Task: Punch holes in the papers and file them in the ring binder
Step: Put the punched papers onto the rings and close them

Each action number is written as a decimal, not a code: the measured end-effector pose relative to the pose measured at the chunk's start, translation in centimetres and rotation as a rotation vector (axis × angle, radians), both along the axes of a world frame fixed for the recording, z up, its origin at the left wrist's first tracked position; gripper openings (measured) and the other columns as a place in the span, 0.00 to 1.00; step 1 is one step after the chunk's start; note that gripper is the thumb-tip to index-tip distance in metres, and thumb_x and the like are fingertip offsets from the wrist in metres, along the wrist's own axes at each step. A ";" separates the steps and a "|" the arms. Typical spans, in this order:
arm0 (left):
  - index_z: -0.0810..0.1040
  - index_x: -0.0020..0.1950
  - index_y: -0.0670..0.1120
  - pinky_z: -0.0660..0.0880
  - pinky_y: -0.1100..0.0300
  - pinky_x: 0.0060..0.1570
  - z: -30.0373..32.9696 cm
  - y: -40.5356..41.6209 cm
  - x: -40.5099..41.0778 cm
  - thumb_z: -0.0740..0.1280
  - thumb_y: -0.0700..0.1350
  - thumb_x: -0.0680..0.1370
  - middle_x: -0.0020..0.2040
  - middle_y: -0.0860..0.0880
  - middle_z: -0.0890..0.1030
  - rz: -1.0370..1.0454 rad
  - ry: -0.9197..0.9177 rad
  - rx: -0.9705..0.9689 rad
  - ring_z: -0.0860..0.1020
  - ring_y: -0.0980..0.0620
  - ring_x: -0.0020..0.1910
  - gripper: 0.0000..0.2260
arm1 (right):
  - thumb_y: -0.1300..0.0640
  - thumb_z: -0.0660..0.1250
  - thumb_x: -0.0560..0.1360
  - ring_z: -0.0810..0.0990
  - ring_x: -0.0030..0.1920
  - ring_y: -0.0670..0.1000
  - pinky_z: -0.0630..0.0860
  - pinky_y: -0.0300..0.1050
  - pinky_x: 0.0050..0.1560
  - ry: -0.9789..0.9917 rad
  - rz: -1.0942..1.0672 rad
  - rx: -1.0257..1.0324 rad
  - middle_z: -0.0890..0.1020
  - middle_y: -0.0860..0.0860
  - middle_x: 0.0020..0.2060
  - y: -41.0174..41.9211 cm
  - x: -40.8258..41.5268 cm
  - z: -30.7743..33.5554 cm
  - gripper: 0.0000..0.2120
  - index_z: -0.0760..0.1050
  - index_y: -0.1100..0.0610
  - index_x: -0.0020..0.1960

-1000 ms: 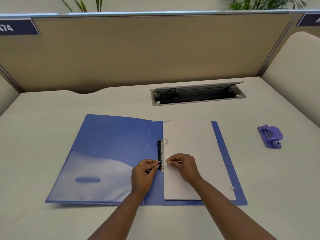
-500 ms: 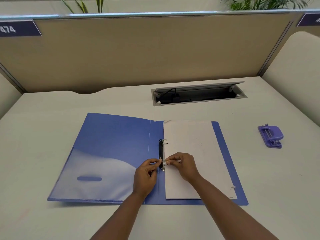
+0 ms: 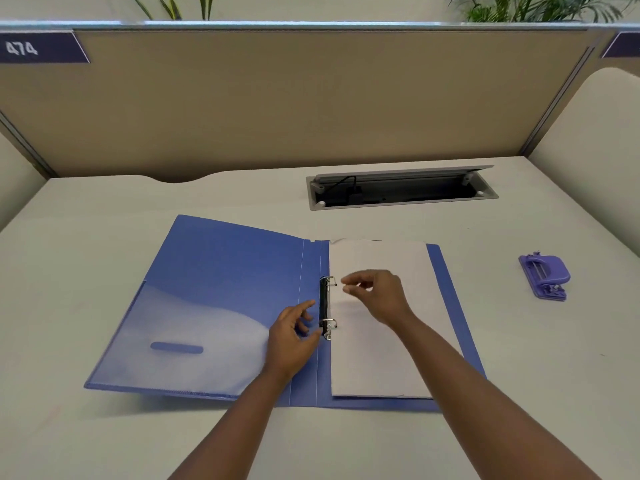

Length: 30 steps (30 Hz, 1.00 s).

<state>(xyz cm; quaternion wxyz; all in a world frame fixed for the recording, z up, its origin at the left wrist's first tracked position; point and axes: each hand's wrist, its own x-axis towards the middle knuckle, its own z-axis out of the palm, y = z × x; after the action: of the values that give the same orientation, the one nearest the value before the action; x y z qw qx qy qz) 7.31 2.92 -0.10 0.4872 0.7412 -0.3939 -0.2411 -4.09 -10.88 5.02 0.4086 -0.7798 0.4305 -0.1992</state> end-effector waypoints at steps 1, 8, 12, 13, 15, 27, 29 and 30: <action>0.74 0.61 0.46 0.73 0.76 0.38 0.2 -0.1 0.2 0.72 0.36 0.70 0.43 0.51 0.74 -0.032 0.017 0.038 0.73 0.56 0.37 0.20 | 0.61 0.69 0.72 0.78 0.39 0.42 0.68 0.23 0.38 0.051 0.008 -0.027 0.85 0.53 0.49 -0.6 0.4 0.3 0.08 0.83 0.59 0.51; 0.72 0.50 0.47 0.69 0.74 0.31 0.7 -1.0 1.1 0.76 0.37 0.66 0.35 0.51 0.70 -0.102 0.060 0.215 0.67 0.56 0.31 0.18 | 0.59 0.62 0.77 0.76 0.61 0.55 0.72 0.47 0.63 0.388 0.208 -0.110 0.79 0.56 0.61 -1.7 3.8 -0.4 0.16 0.75 0.59 0.63; 0.74 0.45 0.45 0.67 0.74 0.29 0.3 -1.1 1.0 0.77 0.37 0.64 0.34 0.52 0.70 -0.075 0.012 0.193 0.66 0.57 0.30 0.16 | 0.56 0.60 0.77 0.71 0.63 0.58 0.70 0.49 0.62 0.561 0.351 -0.158 0.73 0.57 0.64 -1.6 5.1 -1.2 0.18 0.71 0.58 0.66; 0.74 0.44 0.45 0.67 0.73 0.30 0.1 -1.1 1.0 0.78 0.37 0.64 0.33 0.52 0.70 -0.065 0.009 0.186 0.66 0.57 0.30 0.16 | 0.55 0.60 0.77 0.70 0.64 0.58 0.70 0.50 0.62 0.592 0.366 -0.171 0.71 0.57 0.64 -1.7 5.4 -1.4 0.19 0.70 0.59 0.66; 0.75 0.43 0.44 0.68 0.72 0.30 -0.1 -1.1 1.0 0.78 0.38 0.64 0.33 0.52 0.71 -0.062 0.000 0.175 0.66 0.57 0.29 0.15 | 0.55 0.61 0.77 0.69 0.63 0.58 0.70 0.50 0.61 0.633 0.374 -0.189 0.70 0.57 0.63 -1.8 5.9 -1.7 0.18 0.70 0.60 0.66; 0.77 0.43 0.40 0.74 0.69 0.23 -0.4 -1.2 1.1 0.74 0.36 0.68 0.31 0.50 0.70 -0.017 0.078 0.150 0.71 0.61 0.23 0.08 | 0.62 0.59 0.75 0.69 0.64 0.59 0.70 0.52 0.60 0.619 0.330 -0.187 0.72 0.57 0.64 -2.3 6.4 -1.3 0.20 0.70 0.55 0.67; 0.78 0.46 0.40 0.75 0.68 0.24 -0.4 -1.2 1.0 0.75 0.36 0.68 0.33 0.50 0.70 -0.002 0.079 0.134 0.70 0.58 0.25 0.10 | 0.60 0.60 0.74 0.70 0.65 0.58 0.71 0.52 0.62 0.573 0.305 -0.153 0.75 0.55 0.63 -2.2 6.6 -0.9 0.20 0.71 0.56 0.66; 0.79 0.49 0.40 0.75 0.68 0.24 -0.3 -1.2 1.0 0.75 0.36 0.67 0.34 0.50 0.70 0.000 0.075 0.132 0.69 0.57 0.27 0.12 | 0.60 0.60 0.74 0.72 0.63 0.58 0.72 0.52 0.61 0.524 0.283 -0.119 0.77 0.55 0.61 -2.3 6.7 -0.8 0.18 0.73 0.57 0.63</action>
<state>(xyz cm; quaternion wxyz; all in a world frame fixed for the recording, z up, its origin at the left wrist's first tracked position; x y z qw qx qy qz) 8.33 1.67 -0.39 0.4516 0.7623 -0.3585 -0.2940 2.64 -13.16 4.22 0.2608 -0.8795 0.3959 0.0425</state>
